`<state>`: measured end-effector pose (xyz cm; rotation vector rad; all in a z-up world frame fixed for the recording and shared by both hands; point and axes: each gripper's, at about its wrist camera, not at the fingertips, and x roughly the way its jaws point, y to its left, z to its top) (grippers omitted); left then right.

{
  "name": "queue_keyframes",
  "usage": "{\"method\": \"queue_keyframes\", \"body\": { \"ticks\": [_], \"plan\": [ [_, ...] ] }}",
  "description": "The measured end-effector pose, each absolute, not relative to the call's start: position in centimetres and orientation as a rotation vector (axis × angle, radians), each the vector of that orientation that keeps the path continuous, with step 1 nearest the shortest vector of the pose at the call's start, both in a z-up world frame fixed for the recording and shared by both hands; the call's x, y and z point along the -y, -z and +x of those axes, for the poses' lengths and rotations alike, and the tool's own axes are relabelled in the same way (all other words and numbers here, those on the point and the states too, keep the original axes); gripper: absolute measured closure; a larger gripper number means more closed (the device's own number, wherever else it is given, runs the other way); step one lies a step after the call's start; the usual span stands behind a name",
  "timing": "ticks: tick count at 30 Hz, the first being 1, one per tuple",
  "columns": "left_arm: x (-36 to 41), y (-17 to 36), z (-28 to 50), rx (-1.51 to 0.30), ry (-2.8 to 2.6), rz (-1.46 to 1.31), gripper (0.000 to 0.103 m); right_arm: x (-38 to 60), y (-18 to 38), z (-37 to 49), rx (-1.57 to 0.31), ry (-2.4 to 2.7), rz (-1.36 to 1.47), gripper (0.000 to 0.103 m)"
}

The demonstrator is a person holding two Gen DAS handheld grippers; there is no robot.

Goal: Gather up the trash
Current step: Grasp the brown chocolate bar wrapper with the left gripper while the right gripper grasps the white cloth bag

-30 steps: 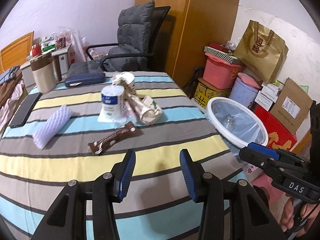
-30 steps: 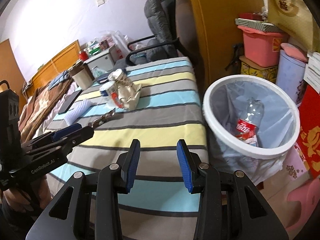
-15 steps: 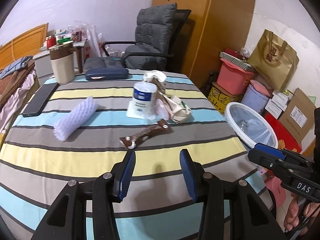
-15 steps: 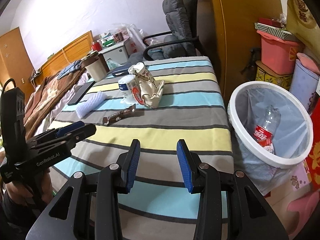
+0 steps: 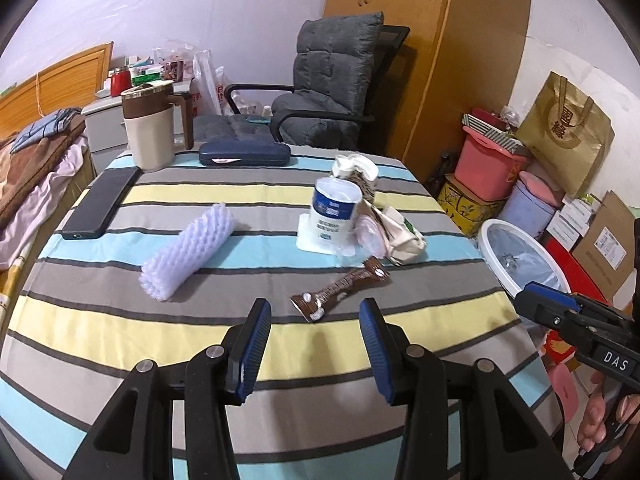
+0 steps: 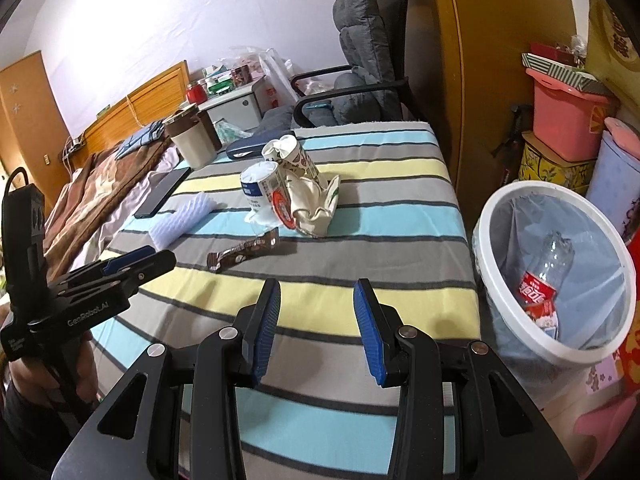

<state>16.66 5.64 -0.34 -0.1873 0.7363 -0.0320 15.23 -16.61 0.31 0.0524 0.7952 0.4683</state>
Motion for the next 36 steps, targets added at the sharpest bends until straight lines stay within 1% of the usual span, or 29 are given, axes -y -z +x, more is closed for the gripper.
{"method": "queue_keyframes", "body": {
  "ticks": [13, 24, 25, 26, 27, 36],
  "plan": [
    [-5.3, 2.1, 20.6, -0.781, 0.097, -0.156, 0.057, 16.4, 0.1, 17.9, -0.817, -0.463, 0.077, 0.062],
    [-3.1, 4.9, 23.5, -0.887, 0.15, -0.056, 0.058, 16.5, 0.9, 19.6, -0.846, -0.461, 0.083, 0.062],
    [-3.1, 5.1, 23.4, -0.89, 0.152, -0.06, 0.063, 16.5, 1.0, 19.8, -0.848, -0.463, 0.084, 0.062],
    [-3.1, 5.2, 23.3, -0.889, 0.15, -0.061, 0.067, 16.4, 1.0, 20.0, -0.85, -0.466, 0.088, 0.062],
    [-3.1, 5.2, 23.1, -0.887, 0.144, -0.062, 0.076, 16.4, 1.1, 20.2, -0.853, -0.468, 0.093, 0.062],
    [-4.5, 4.9, 21.4, -0.87, 0.13, -0.164, 0.078, 16.0, 1.8, 22.8, -0.874, -0.478, 0.171, 0.062]
  ]
}}
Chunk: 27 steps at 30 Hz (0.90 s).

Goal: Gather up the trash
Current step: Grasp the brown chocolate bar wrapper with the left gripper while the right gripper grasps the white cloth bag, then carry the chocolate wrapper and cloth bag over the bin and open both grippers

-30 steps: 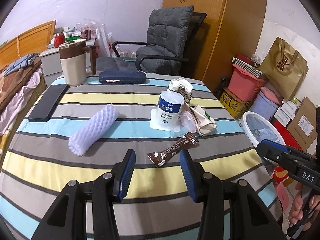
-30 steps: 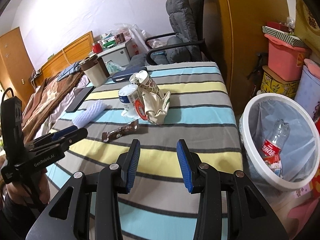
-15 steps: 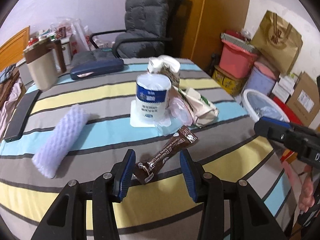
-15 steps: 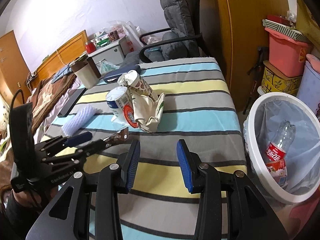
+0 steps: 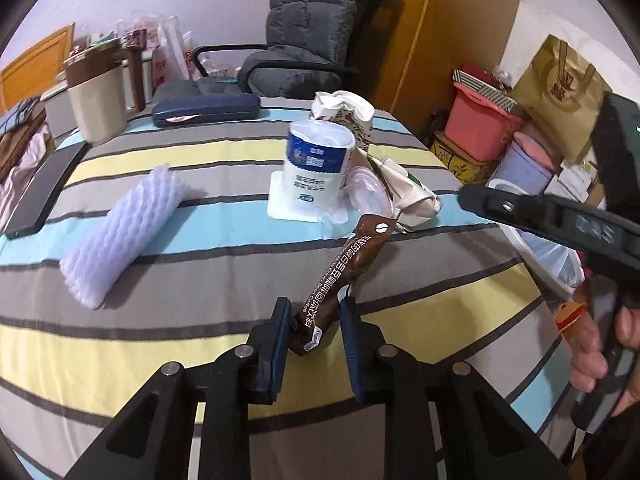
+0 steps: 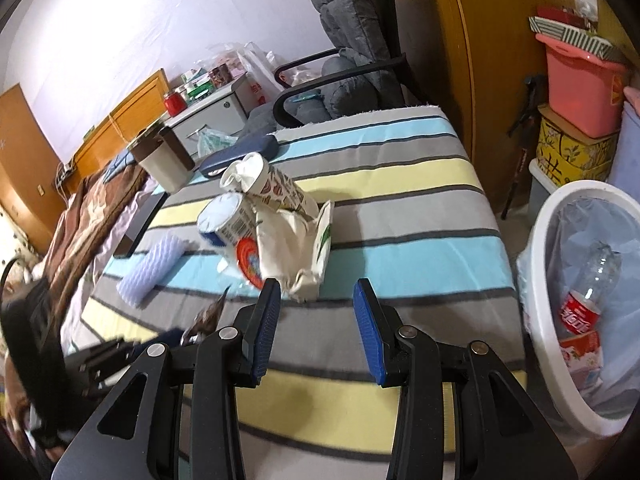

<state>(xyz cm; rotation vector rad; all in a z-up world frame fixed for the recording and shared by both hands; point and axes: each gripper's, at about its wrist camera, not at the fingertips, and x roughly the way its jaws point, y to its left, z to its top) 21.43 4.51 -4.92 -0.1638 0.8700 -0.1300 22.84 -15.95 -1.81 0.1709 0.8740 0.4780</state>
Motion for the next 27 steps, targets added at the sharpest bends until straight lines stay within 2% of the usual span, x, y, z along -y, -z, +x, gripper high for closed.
{"method": "queue_keyframes", "body": {
  "ticks": [9, 12, 13, 27],
  "plan": [
    [-5.7, 4.7, 20.9, -0.854, 0.086, -0.191, 0.078, 14.9, 3.7, 25.6, -0.95, -0.49, 0.236, 0.064],
    [-5.6, 4.9, 20.9, -0.86, 0.084, -0.189, 0.078, 14.8, 3.9, 25.6, -0.958, -0.507, 0.251, 0.082],
    [-5.5, 4.9, 21.0, -0.863, 0.084, -0.187, 0.078, 14.8, 3.8, 25.4, -0.956, -0.51, 0.252, 0.085],
    [-4.3, 4.7, 20.9, -0.873, 0.065, -0.15, 0.078, 17.4, 1.9, 21.5, -0.88, -0.449, 0.197, 0.085]
  ]
}}
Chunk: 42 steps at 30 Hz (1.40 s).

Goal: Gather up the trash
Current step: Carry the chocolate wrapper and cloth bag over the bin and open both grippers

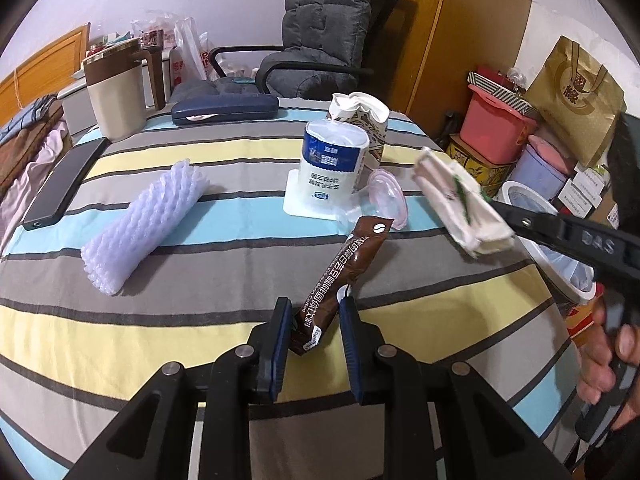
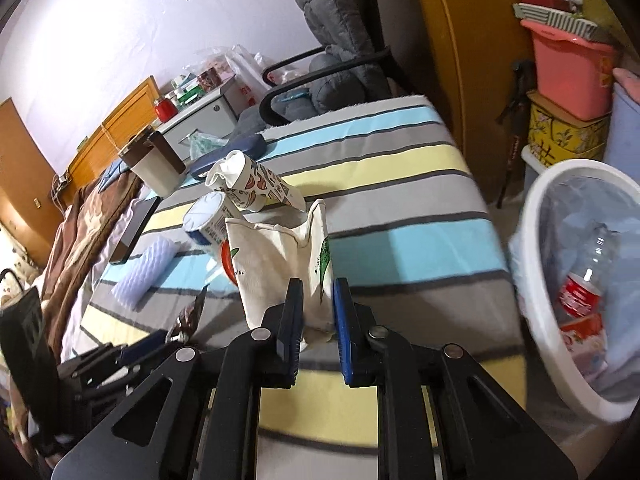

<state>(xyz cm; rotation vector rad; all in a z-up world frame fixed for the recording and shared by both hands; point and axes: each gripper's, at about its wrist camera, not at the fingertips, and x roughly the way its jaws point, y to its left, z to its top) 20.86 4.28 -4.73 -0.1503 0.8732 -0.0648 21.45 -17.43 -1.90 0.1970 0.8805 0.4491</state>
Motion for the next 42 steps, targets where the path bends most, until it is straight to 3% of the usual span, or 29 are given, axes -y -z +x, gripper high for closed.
{"method": "queue_keyframes", "body": {
  "ticks": [21, 42],
  "plan": [
    [0.1, 1.6, 16.7, -0.815, 0.13, -0.149, 0.079, 20.4, -0.3, 16.6, -0.776, -0.387, 0.169, 0.085],
    [4.5, 0.4, 18.2, -0.812, 0.209, -0.116, 0.079, 24.0, -0.5, 15.5, -0.736, -0.31, 0.211, 0.085]
  ]
}}
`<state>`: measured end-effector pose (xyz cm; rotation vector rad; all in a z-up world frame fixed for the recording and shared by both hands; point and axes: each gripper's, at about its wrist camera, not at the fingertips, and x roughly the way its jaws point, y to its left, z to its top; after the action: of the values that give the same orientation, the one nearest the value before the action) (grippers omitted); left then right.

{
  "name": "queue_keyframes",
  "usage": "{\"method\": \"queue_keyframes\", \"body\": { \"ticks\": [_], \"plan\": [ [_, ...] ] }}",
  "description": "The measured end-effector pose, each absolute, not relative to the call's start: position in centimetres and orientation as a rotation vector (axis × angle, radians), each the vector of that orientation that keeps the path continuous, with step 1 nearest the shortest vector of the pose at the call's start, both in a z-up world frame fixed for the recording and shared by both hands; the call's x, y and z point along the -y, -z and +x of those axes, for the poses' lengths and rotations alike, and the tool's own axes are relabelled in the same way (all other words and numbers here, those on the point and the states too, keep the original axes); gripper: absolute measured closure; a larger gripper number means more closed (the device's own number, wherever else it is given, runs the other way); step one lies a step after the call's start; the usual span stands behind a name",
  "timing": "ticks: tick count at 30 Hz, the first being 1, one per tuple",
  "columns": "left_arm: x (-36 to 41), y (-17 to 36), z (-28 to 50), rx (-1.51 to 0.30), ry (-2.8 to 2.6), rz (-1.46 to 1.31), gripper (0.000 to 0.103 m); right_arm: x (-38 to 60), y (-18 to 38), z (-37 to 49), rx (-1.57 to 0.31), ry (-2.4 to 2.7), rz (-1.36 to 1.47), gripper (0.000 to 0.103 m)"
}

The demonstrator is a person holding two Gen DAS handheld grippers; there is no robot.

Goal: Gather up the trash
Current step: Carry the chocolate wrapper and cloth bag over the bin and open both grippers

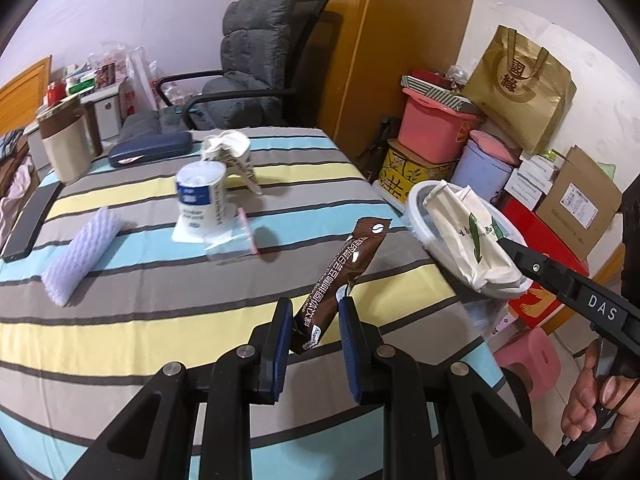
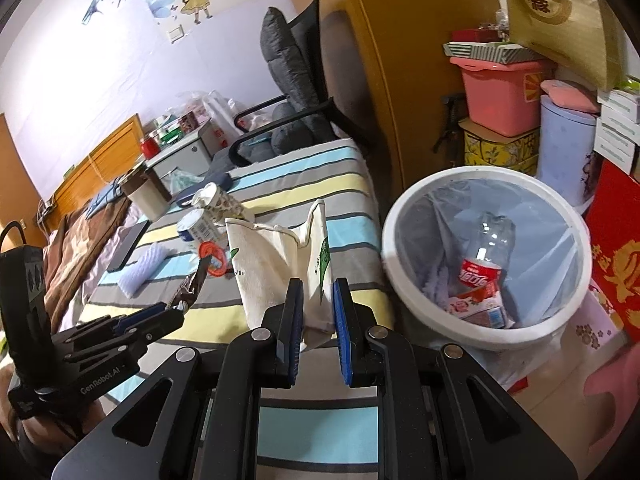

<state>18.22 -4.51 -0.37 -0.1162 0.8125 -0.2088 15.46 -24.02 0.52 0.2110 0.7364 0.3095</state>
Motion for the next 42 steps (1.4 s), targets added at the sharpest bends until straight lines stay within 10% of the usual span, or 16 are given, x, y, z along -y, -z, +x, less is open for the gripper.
{"method": "queue_keyframes", "body": {
  "ticks": [42],
  "plan": [
    [19.9, 2.5, 28.6, -0.874, 0.484, -0.035, 0.079, 34.7, 2.1, 17.5, -0.788, 0.013, 0.25, 0.085]
  ]
}}
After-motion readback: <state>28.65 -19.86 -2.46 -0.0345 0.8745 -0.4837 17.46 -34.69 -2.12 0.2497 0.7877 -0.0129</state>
